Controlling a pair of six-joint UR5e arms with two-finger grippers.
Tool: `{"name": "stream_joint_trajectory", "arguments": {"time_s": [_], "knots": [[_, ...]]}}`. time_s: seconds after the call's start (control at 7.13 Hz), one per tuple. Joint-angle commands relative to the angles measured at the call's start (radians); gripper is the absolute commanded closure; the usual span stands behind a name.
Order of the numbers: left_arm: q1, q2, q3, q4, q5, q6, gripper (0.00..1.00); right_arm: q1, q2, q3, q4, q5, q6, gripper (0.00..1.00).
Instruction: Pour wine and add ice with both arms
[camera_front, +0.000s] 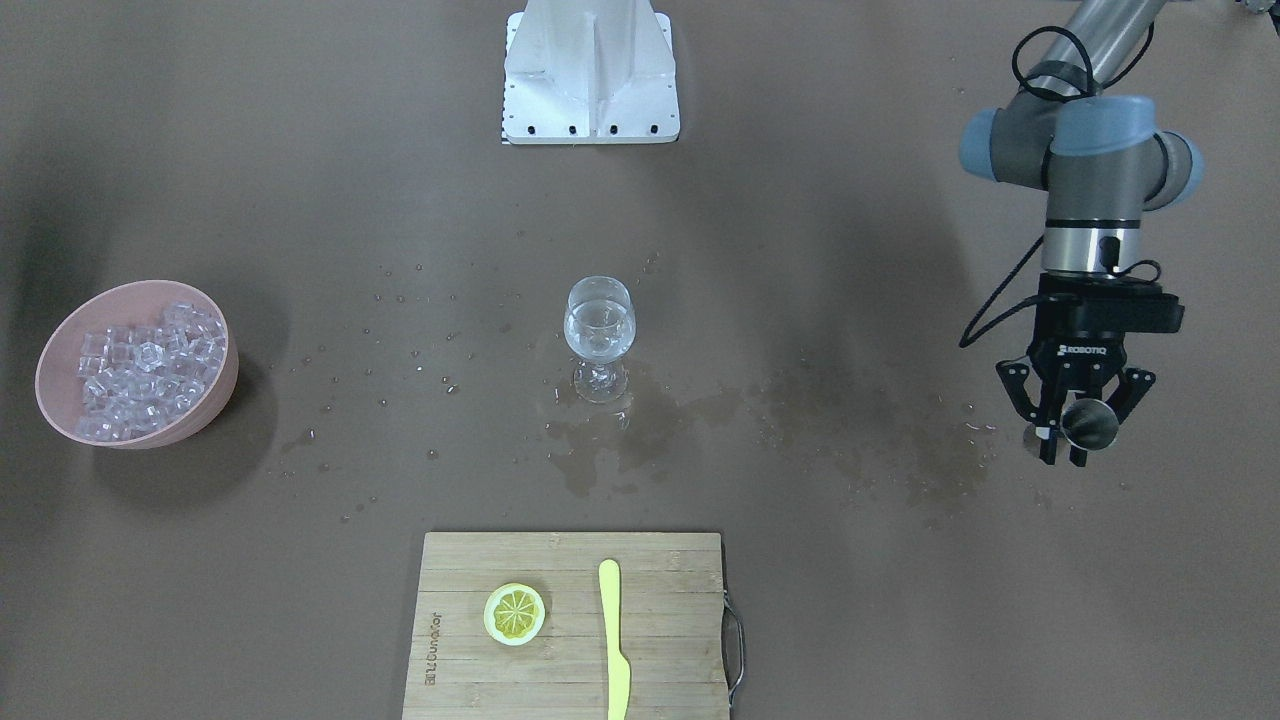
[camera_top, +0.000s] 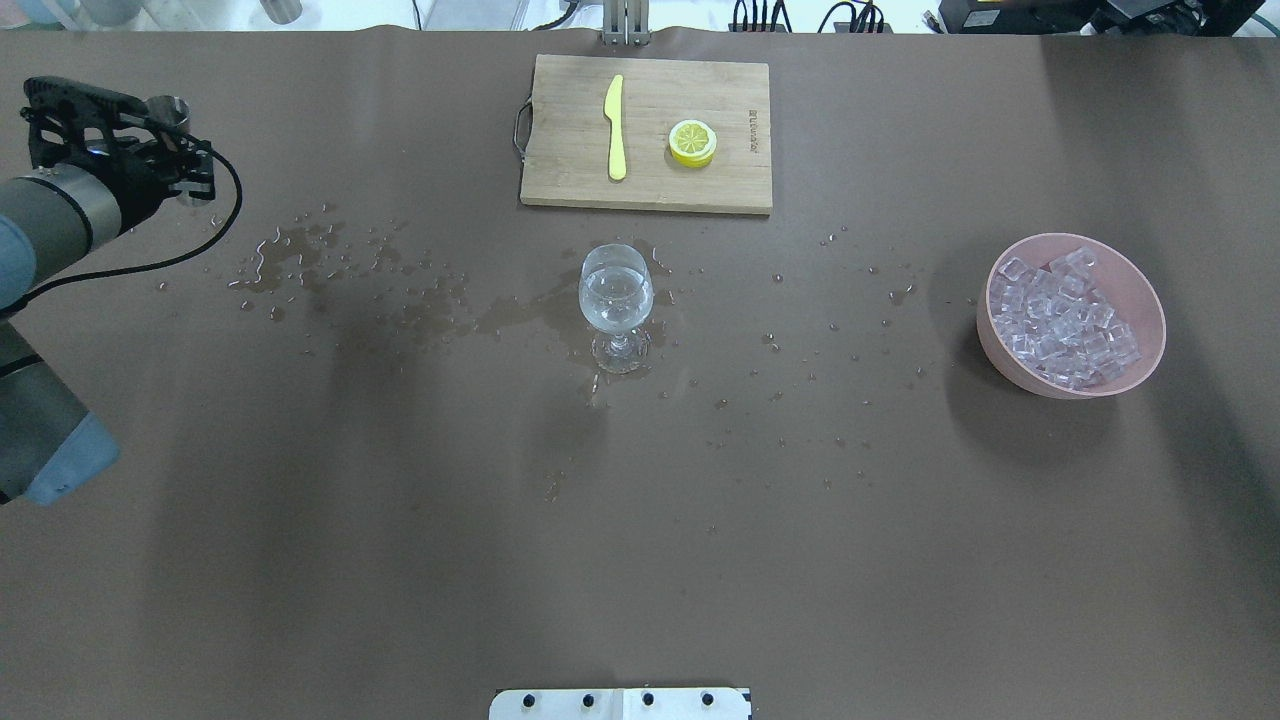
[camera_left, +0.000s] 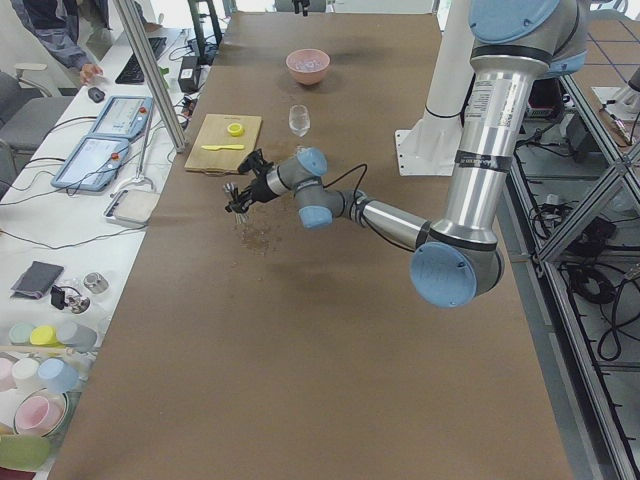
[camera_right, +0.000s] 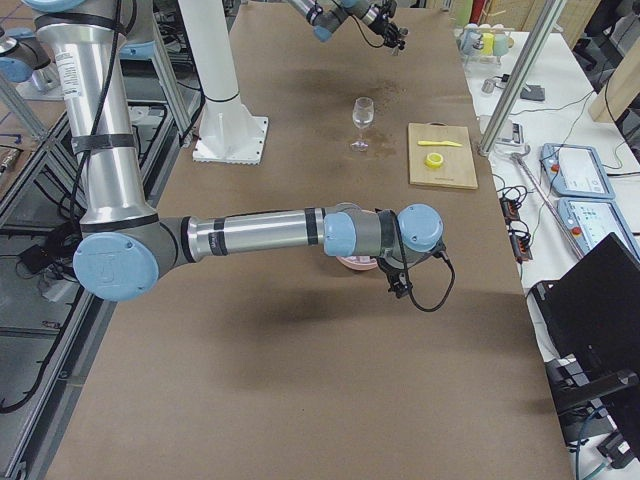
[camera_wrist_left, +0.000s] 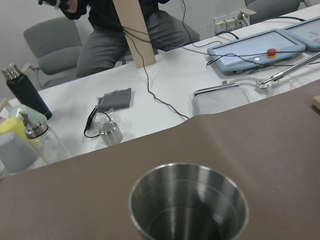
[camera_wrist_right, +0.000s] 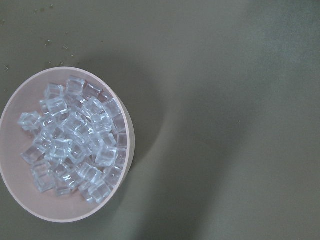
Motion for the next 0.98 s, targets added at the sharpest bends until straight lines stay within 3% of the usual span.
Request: {"name": "stream_joint_trajectory", "arguments": {"time_s": [0.0, 0.28, 0.7, 0.84], "knots": [[-0.047, 0.028, 0.279, -0.413, -0.088, -0.076, 1.00, 0.000, -0.004, 0.010, 0.003, 0.000, 0.000, 0.00], [-0.038, 0.045, 0.374, -0.543, -0.075, -0.073, 1.00, 0.000, -0.021, 0.054, 0.003, 0.000, 0.014, 0.00], [-0.034, 0.042, 0.398, -0.573, -0.073, -0.064, 1.00, -0.002, -0.021, 0.056, 0.003, 0.000, 0.026, 0.00], [-0.033, 0.040, 0.398, -0.573, -0.073, -0.063, 0.77, -0.002, -0.021, 0.056, 0.003, 0.000, 0.026, 0.00]]}}
